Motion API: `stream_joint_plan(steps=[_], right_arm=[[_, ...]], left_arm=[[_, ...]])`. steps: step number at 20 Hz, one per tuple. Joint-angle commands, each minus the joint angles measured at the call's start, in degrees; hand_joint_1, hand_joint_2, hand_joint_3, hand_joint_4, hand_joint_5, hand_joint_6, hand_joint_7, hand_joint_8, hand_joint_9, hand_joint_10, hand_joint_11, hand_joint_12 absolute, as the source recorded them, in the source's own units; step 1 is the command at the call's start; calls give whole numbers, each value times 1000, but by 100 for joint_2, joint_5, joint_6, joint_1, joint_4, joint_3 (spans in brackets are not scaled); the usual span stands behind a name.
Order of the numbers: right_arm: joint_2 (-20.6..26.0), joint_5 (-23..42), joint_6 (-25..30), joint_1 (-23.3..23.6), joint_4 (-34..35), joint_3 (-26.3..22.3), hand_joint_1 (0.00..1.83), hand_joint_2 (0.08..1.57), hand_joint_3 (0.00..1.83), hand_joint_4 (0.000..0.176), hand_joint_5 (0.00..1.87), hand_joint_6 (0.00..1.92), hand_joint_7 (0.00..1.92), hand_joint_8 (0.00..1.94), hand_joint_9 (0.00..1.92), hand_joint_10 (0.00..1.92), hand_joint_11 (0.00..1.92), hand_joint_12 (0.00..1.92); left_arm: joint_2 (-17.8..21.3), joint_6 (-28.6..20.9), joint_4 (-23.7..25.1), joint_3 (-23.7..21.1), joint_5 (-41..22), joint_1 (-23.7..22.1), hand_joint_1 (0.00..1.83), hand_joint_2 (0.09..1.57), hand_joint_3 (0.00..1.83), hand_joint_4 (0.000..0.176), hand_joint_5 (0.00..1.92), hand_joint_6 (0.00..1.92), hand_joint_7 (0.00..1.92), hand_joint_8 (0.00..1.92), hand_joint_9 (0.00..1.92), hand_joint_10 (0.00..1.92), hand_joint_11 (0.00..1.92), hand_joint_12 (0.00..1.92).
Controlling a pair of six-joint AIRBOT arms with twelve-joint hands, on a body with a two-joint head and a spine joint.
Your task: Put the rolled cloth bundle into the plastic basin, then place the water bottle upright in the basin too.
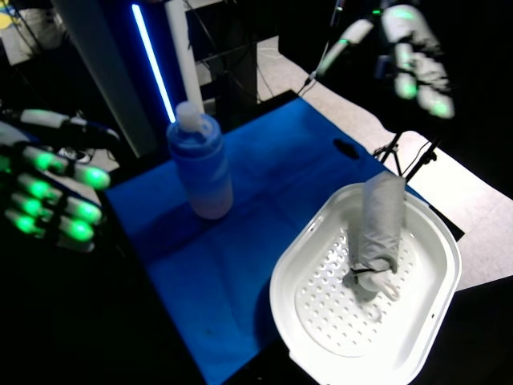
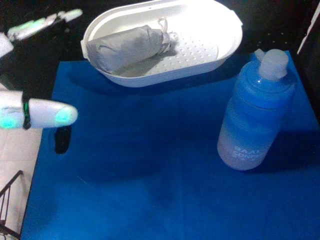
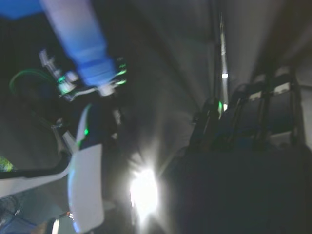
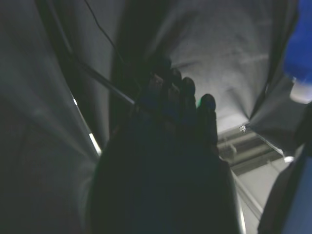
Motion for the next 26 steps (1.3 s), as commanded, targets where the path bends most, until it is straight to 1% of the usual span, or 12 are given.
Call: stream_joint_plan(steps=[1, 4, 8, 10, 12, 14, 17, 19, 20, 22, 25, 26], right_arm=[[35, 691, 68, 158, -84, 39, 781, 988, 0, 149, 0, 0, 71, 2, 53, 1, 0, 423], [-57, 168, 69, 1053, -576, 197, 792, 979, 1, 159, 13, 2, 121, 3, 104, 8, 0, 532], [-432, -568, 161, 2034, -1333, 442, 858, 963, 0, 135, 20, 2, 108, 0, 91, 0, 0, 480], [-579, -565, 415, 2140, -1374, 569, 874, 965, 1, 167, 41, 4, 104, 6, 79, 6, 0, 384], [-673, -563, 417, 2214, -1353, 621, 853, 983, 4, 145, 30, 1, 129, 7, 101, 10, 0, 425], [-731, -558, 419, 2274, -1349, 634, 867, 987, 2, 147, 27, 0, 138, 3, 117, 9, 0, 458], [-852, -555, 437, 2326, -1293, 643, 866, 998, 1, 129, 14, 0, 125, 1, 123, 4, 0, 527], [-984, -551, 492, 2380, -1236, 727, 817, 991, 0, 157, 10, 0, 110, 1, 124, 1, 0, 546], [-1055, -551, 662, 2386, -1208, 810, 817, 991, 0, 159, 10, 0, 107, 1, 122, 1, 0, 539], [-1291, -548, 1271, 2385, -1090, 1091, 800, 977, 0, 159, 21, 3, 114, 4, 137, 6, 0, 585], [-1410, -552, 1277, 2381, -1040, 1111, 792, 992, 2, 133, 16, 0, 132, 1, 135, 1, 0, 650], [-1447, -552, 1277, 2381, -1032, 1112, 804, 992, 1, 136, 17, 1, 131, 1, 133, 0, 0, 653]], left_arm=[[46, 11, -369, -55, -1257, 94, 474, 841, 0, 176, 0, 0, 0, 0, 0, 0, 0, 0], [20, 36, -724, -225, -1610, 611, 514, 844, 0, 176, 0, 0, 0, 0, 0, 0, 0, 0], [25, 32, -801, -228, -1677, 770, 553, 799, 0, 176, 0, 0, 0, 0, 0, 0, 0, 0], [-1, 32, -801, -229, -1676, 770, 559, 788, 0, 176, 0, 0, 0, 0, 0, 0, 0, 0], [-20, 32, -801, -229, -1666, 774, 579, 795, 0, 176, 13, 4, 0, 0, 0, 0, 0, 0], [-24, 32, -813, -229, -1656, 788, 556, 785, 0, 176, 8, 1, 0, 0, 0, 0, 0, 0], [-49, 29, -817, -227, -1641, 800, 561, 781, 0, 176, 11, 2, 0, 0, 0, 0, 0, 0], [-76, 27, -827, -227, -1636, 801, 587, 787, 0, 176, 21, 4, 0, 0, 0, 0, 0, 0], [-80, 22, -827, -228, -1629, 805, 585, 786, 0, 176, 21, 4, 0, 0, 0, 0, 0, 0], [-88, 6, -827, -228, -1622, 817, 589, 804, 4, 176, 14, 0, 0, 0, 0, 0, 0, 0], [-111, -10, -824, -229, -1606, 828, 610, 821, 8, 165, 10, 1, 0, 0, 0, 0, 0, 0], [-117, -14, -826, -229, -1597, 831, 625, 828, 10, 163, 9, 1, 0, 0, 0, 0, 0, 0]])
